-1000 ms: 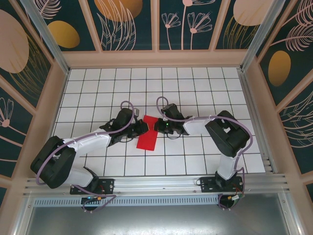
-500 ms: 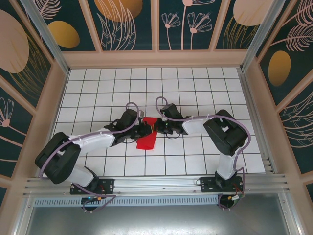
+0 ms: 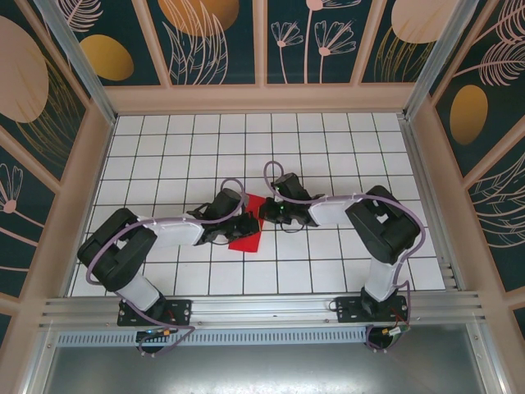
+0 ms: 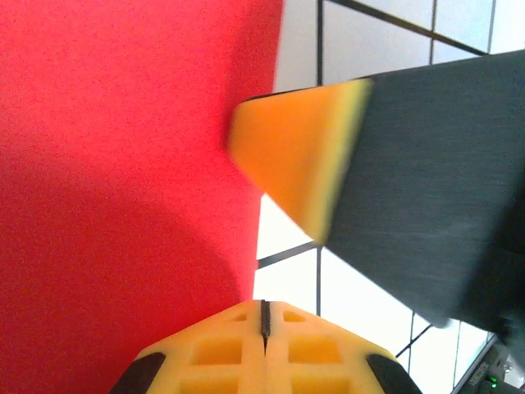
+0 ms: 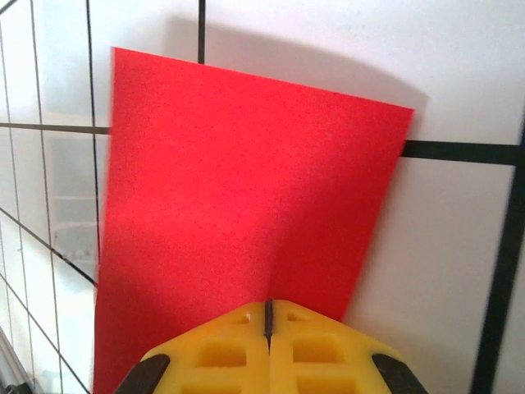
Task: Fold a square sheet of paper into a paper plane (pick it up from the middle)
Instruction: First fold in half a square sheet of paper at the center of the table.
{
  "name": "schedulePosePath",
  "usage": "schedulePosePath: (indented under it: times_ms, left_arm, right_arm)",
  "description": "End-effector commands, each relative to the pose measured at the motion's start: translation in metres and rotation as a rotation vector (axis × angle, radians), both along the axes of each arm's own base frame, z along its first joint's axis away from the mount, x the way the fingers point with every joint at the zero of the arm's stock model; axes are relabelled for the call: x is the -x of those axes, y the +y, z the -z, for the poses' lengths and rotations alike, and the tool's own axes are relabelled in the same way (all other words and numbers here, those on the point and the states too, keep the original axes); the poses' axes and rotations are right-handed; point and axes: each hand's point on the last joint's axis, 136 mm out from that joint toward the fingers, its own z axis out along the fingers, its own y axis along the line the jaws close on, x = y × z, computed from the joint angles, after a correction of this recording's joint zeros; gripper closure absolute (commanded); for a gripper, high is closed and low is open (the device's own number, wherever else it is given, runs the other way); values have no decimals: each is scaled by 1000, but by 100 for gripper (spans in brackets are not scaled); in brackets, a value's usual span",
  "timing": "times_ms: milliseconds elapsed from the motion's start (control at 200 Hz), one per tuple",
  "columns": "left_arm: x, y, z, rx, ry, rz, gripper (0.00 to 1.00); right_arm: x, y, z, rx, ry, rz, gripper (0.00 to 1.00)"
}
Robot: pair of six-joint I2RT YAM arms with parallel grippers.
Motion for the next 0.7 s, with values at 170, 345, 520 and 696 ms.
schedulePosePath:
  times_ms: [170, 345, 520, 696]
  left_arm:
    - [2, 1, 10, -29, 9, 9, 100]
    - [0, 4, 13, -48, 5, 0, 100]
    - [-3, 3, 16, -63, 6, -1, 100]
    - [-2, 4, 18, -69, 10, 1, 100]
  right_arm:
    - [4, 1, -9, -50, -19, -27, 100]
    - [4, 1, 3, -27, 16, -26, 100]
    - [3, 0, 12, 3, 42, -19, 100]
    - [1, -1, 17, 26, 46, -16, 100]
